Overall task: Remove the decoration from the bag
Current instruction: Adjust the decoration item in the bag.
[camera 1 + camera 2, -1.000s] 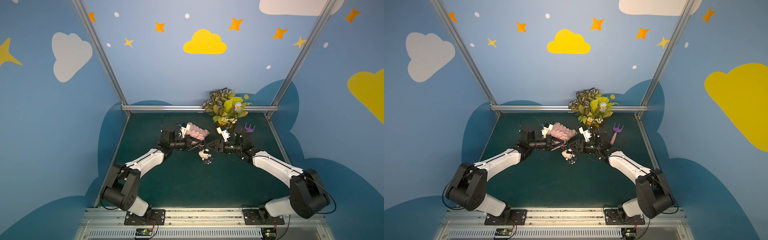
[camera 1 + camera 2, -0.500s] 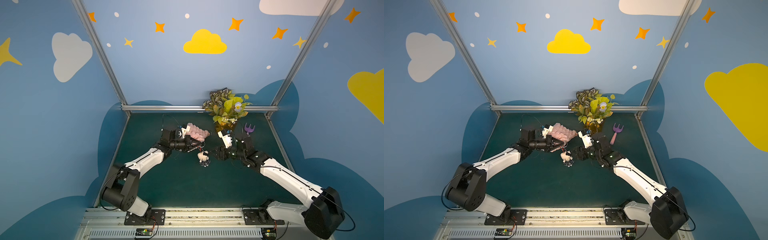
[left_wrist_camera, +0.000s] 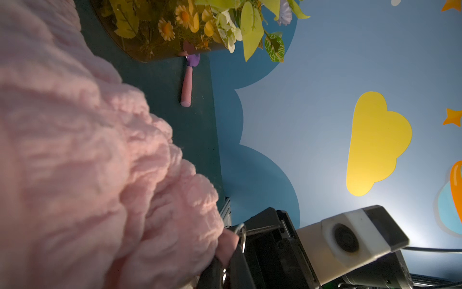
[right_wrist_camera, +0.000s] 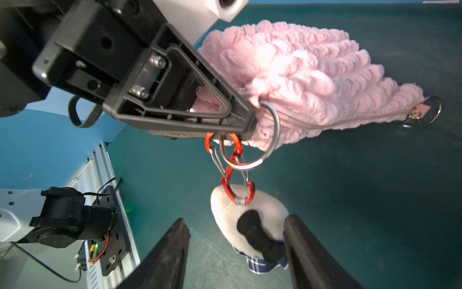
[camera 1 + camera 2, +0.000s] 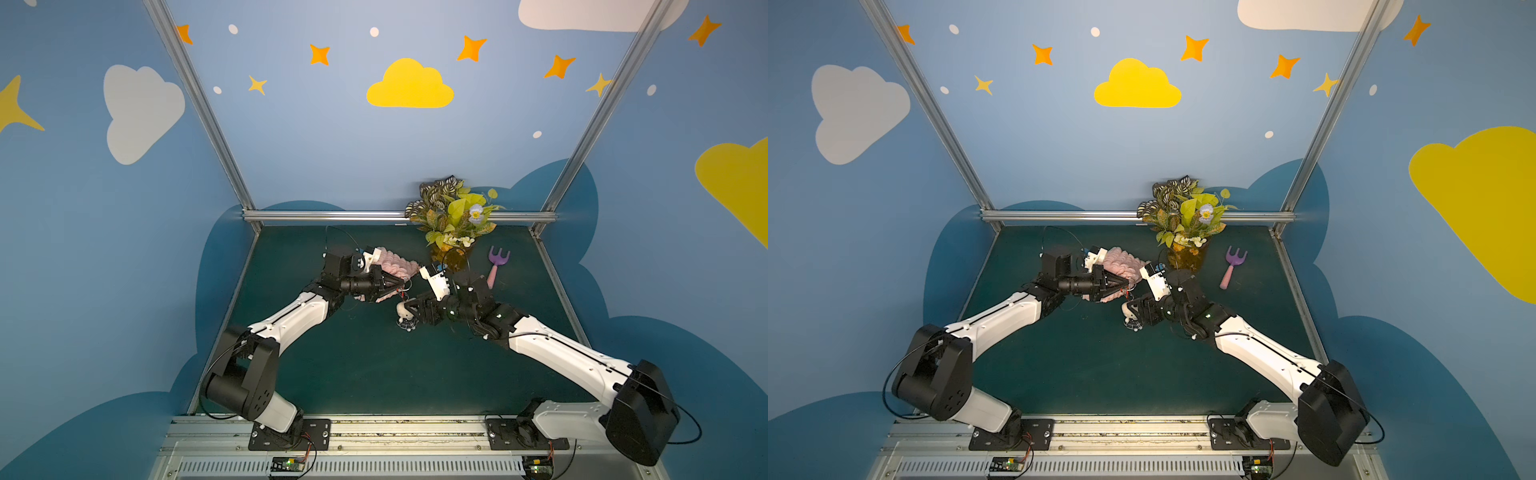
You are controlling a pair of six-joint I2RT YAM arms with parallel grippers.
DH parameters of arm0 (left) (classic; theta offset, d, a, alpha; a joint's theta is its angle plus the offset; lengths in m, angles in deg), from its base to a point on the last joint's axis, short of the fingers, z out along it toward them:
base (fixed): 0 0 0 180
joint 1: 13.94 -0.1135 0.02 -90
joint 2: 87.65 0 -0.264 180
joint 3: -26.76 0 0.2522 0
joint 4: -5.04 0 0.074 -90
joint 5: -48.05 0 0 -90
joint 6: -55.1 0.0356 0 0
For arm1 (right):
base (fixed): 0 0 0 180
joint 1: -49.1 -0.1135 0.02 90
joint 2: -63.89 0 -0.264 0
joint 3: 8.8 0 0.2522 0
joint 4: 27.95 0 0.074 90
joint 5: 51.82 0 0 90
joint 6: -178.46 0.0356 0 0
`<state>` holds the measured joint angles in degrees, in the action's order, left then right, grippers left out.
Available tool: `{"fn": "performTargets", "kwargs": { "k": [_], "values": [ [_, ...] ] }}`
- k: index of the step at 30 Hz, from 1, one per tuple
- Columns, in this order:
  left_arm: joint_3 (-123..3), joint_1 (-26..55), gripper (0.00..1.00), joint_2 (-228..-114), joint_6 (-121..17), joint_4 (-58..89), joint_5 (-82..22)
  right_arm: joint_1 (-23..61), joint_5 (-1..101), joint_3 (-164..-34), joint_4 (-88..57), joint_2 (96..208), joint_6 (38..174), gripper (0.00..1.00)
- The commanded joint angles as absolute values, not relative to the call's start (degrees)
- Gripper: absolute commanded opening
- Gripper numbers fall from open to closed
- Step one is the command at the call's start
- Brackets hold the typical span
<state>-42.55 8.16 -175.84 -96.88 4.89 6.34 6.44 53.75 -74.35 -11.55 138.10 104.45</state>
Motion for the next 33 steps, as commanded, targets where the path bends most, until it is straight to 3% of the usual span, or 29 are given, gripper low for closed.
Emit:
{"fn": "performTargets", "kwargs": {
  "k": [1,11,33],
  "values": [
    [-45.14,8.00,0.02,-175.96,-97.48,4.27,9.24,6.11,52.93,-77.60,-13.25,139.81,101.69,0.63],
    [-45.99,8.02,0.02,-175.90,-97.43,5.78,9.46,5.92,54.03,-81.39,-11.32,143.08,99.80,0.60],
    [-45.98,8.03,0.02,-176.11,-97.45,5.97,9.63,5.38,55.11,-82.63,-12.16,146.50,100.71,0.42]
  ]
}}
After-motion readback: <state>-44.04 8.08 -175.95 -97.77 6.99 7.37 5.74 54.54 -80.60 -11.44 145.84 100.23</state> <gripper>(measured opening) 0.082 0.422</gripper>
